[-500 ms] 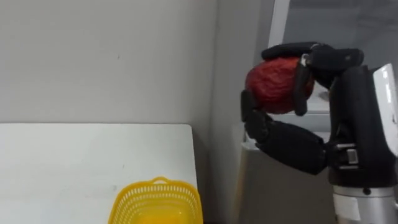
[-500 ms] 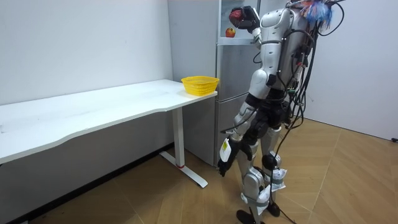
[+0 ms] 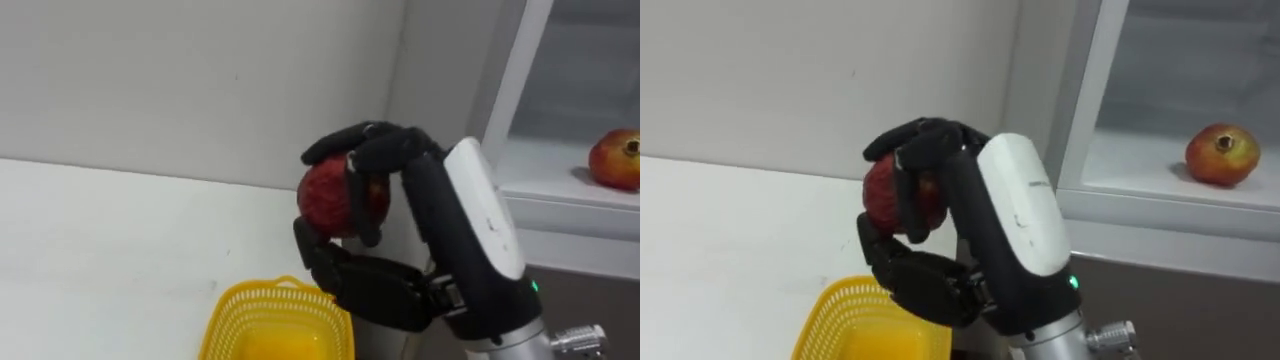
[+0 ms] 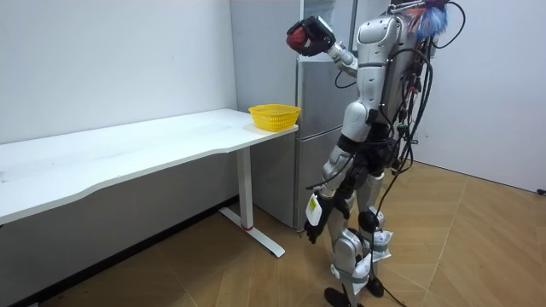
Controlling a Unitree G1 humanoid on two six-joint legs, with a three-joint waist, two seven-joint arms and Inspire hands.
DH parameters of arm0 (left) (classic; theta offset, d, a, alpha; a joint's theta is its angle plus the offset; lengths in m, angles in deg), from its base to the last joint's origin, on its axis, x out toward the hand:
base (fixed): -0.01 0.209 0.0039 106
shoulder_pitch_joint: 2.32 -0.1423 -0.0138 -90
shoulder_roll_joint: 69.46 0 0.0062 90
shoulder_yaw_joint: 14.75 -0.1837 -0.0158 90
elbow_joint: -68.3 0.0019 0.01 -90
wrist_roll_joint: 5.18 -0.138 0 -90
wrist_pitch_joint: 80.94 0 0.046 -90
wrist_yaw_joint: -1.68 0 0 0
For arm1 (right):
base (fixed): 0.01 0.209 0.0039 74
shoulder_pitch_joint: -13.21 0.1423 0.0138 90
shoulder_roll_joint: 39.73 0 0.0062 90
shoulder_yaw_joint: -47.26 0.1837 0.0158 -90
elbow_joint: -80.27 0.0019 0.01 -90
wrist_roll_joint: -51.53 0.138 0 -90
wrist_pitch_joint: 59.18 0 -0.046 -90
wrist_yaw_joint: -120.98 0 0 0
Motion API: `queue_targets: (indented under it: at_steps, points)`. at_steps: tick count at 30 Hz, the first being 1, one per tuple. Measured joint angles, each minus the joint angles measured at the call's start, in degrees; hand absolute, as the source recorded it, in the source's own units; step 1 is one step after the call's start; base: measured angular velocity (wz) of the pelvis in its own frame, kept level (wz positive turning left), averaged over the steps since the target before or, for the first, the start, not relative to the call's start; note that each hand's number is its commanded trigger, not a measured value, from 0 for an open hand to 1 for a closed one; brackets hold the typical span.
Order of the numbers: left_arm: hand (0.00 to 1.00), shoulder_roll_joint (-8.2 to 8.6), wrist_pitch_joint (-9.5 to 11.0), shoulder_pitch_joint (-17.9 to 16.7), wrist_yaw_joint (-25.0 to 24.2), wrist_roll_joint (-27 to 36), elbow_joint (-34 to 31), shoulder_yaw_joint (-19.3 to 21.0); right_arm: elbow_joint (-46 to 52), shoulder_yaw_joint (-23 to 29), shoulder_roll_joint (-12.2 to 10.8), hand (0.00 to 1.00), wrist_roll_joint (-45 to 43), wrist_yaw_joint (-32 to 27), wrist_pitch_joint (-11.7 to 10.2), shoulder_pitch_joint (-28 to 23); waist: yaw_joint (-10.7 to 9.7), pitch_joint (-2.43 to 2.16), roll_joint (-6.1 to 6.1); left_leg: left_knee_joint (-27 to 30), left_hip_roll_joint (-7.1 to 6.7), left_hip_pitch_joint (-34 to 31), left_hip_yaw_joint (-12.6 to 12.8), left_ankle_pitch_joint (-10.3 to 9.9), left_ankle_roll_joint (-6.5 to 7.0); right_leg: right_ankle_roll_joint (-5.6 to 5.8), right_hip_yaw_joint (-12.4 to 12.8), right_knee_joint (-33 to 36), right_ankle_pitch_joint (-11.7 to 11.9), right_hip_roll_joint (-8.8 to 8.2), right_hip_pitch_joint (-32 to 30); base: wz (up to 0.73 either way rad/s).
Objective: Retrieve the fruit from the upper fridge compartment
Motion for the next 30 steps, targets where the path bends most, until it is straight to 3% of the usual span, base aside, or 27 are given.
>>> queue_targets:
  at_steps: [5,9,15,30]
  points:
    - [0.0,-0.28,-0.13,0.07,-1.29,0.05,-0.15,0.08,-3.96,-0.14,1.2,1.0,0.19,1.0,0.23,1.23,1.48,-0.1,-0.49,0.09,-0.06,-0.68,-0.52,0.06,0.06,0.0,-0.19,-0.01,0.0,-0.22,-0.48,0.06]
    - [0.0,-0.65,-0.11,0.52,-2.07,-0.05,-0.59,0.1,-13.26,-2.92,1.49,1.0,-1.99,2.8,0.73,5.55,1.66,-0.08,-0.64,0.15,-0.09,-0.77,-1.28,0.11,0.0,0.0,-0.37,-0.03,0.0,-0.34,-0.31,0.06]
    - [0.0,-1.5,-0.24,0.67,-2.53,0.01,-0.47,0.09,-20.31,-4.9,1.43,1.0,-2.39,5.81,1.91,5.55,2.63,0.02,-0.64,0.77,-0.25,-0.91,-2.73,0.15,0.0,0.01,-1.63,-0.04,-0.01,-0.52,0.09,0.13]
    - [0.0,-1.33,-0.45,0.88,-3.72,0.0,-0.5,0.08,-25.83,-4.87,1.21,1.0,-2.32,6.29,2.98,5.65,3.44,0.53,-1.05,0.95,-0.72,-1.71,-3.33,0.27,0.22,0.07,-2.95,-0.07,-0.04,-1.0,0.0,0.02]
